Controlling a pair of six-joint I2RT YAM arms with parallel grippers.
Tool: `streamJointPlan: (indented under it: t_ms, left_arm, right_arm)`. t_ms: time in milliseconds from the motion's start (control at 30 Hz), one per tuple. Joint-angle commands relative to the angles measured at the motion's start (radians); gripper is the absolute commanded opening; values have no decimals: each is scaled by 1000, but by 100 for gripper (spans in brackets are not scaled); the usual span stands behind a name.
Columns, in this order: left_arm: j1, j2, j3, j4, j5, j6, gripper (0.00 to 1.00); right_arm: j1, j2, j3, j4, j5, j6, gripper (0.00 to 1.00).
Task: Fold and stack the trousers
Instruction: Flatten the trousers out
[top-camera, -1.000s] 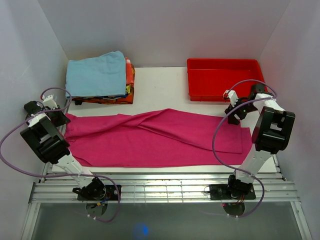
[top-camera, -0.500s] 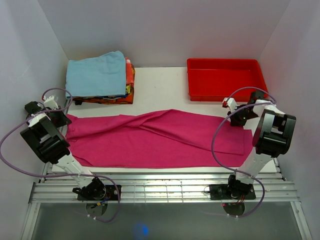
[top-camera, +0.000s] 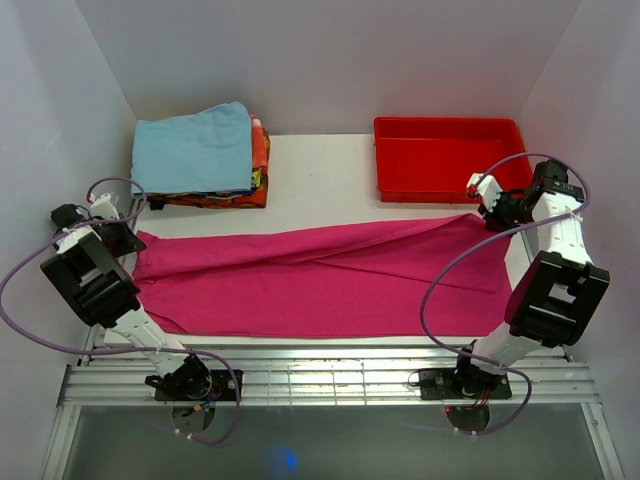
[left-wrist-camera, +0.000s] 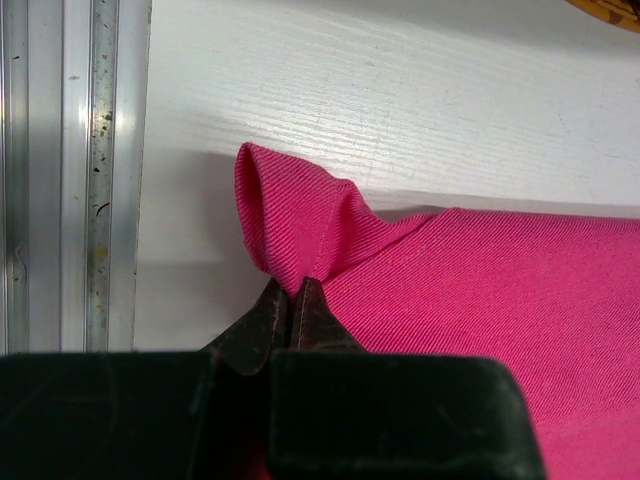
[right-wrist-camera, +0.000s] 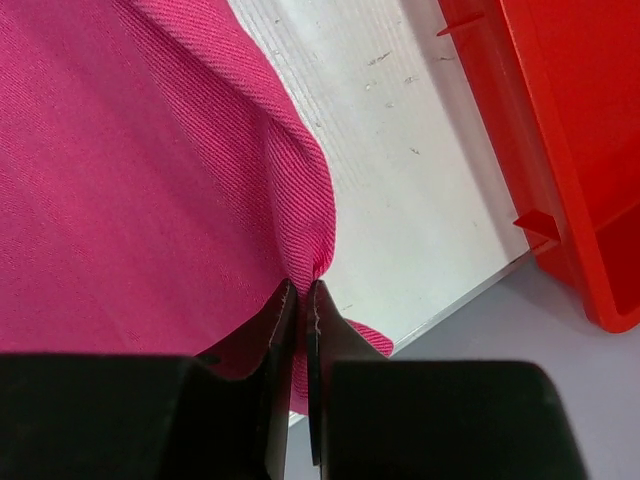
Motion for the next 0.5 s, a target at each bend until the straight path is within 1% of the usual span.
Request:
streamJointPlan:
  t_ms: [0, 33, 133, 200, 300, 367, 400, 433, 467]
  left_arm:
    - [9, -19, 31, 18, -2, 27, 0]
    - [9, -17, 34, 19, 0, 25, 0]
    - [9, 1, 49, 18, 12, 3, 0]
    - [9, 23, 72, 2, 24, -25, 0]
    - [9, 44, 129, -37, 64, -48, 0]
    - [8, 46, 155, -53, 93, -59, 0]
    - [9, 43, 160, -61, 102, -60, 0]
    - [8, 40, 163, -64, 105, -59, 0]
    - [9, 38, 163, -65, 110, -59, 0]
  right_arm:
    - [-19, -14, 50, 25, 11, -11, 8]
    - [-17, -13, 49, 46, 6, 2, 8]
    - [6, 9, 50, 211, 37, 63, 8]
    - [20, 32, 105, 348, 43, 107, 8]
    - [23, 69, 258, 413, 3, 207, 8]
    - [17, 51, 300, 407, -46, 232, 8]
    - [11, 26, 274, 407, -70, 229, 8]
    - [3, -52, 222, 416, -124, 207, 8]
    - [-8, -101, 154, 433, -139, 125, 8]
